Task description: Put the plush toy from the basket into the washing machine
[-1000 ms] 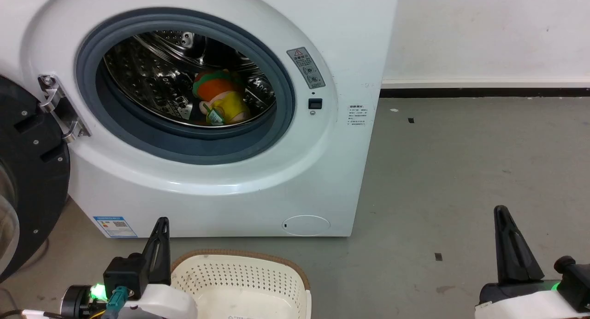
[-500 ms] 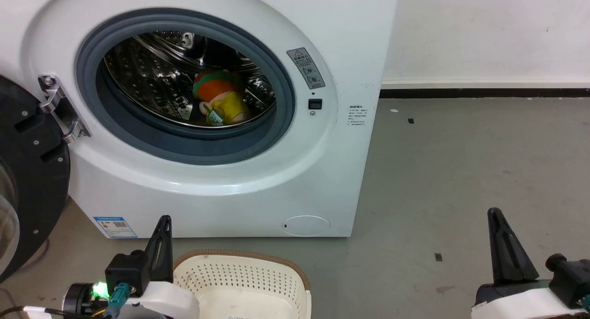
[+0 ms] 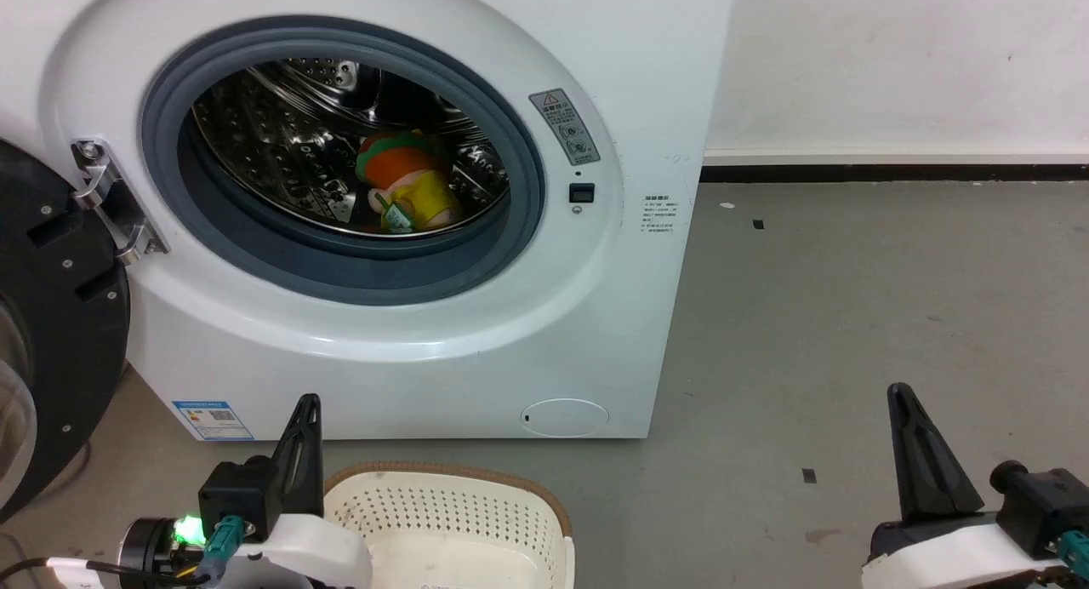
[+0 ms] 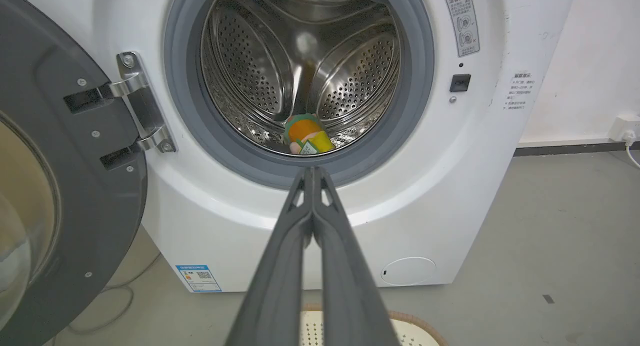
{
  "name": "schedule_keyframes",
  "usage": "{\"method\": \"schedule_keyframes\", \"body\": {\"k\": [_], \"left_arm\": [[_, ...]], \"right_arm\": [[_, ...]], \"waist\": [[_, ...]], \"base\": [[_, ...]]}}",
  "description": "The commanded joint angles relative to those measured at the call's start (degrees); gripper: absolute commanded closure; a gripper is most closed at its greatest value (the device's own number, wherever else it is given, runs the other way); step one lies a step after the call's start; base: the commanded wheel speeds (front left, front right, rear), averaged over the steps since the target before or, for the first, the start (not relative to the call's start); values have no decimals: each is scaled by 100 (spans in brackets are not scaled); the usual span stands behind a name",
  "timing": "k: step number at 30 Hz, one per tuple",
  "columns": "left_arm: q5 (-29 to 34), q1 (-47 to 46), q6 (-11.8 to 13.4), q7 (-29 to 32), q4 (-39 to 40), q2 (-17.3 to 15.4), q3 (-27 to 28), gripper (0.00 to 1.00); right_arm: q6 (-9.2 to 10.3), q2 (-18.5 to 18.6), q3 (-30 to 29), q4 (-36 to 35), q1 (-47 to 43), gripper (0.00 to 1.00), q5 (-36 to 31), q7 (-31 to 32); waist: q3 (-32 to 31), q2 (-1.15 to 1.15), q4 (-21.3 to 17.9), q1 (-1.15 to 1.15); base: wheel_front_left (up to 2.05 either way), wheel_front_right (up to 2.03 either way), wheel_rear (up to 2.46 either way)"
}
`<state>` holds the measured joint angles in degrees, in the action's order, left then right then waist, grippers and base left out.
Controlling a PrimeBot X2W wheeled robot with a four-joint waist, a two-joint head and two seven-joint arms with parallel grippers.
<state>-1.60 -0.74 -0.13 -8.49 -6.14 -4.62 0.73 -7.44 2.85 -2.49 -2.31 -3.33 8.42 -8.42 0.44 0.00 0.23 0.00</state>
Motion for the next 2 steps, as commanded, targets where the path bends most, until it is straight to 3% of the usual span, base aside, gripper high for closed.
{"method": "schedule_keyframes", "body": {"k": [1, 2], "left_arm": [[39, 34, 6, 46, 47, 9, -5, 100], [41, 34, 6, 58, 56, 12, -6, 100]], "right_arm": [[-2, 1, 17, 24, 99, 100, -67, 34], [-2, 1, 21, 27, 102, 100, -78, 46]], "waist": [[-1, 0, 0, 0], [-1, 0, 0, 0]], "base": [[0, 0, 0], [0, 0, 0]]}}
